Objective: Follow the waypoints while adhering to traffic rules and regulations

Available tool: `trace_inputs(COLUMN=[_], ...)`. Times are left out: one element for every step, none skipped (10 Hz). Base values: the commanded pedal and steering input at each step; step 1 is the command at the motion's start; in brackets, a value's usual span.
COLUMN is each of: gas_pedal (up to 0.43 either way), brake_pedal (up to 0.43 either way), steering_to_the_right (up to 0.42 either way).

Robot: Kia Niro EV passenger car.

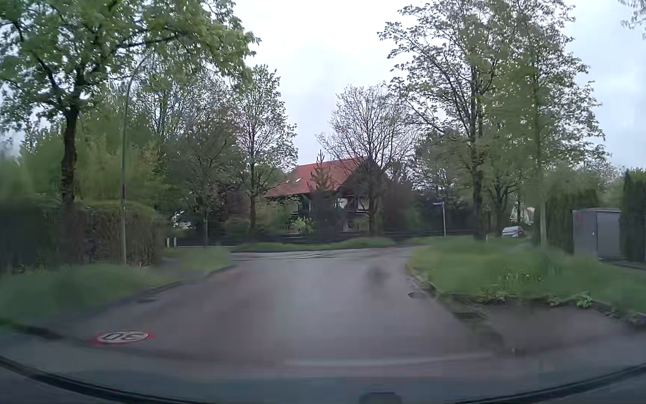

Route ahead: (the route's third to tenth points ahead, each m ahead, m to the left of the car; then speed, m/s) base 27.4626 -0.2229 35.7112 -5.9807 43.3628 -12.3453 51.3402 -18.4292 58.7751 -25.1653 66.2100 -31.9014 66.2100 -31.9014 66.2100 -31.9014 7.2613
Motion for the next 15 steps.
trace_inputs(gas_pedal=[0.079,0.087,0.098,0.098,0.098,0.098,0.098,0.098,0.098,0.098,0.098,0.098,0.098,0.098,0.098], brake_pedal=[0.0,0.0,0.0,0.0,0.0,0.0,0.0,0.0,0.0,0.0,0.0,0.0,0.0,0.0,0.0], steering_to_the_right=[-0.002,-0.002,-0.001,0.003,0.005,0.006,0.007,0.009,0.01,0.013,0.014,0.014,0.014,0.015,0.023])
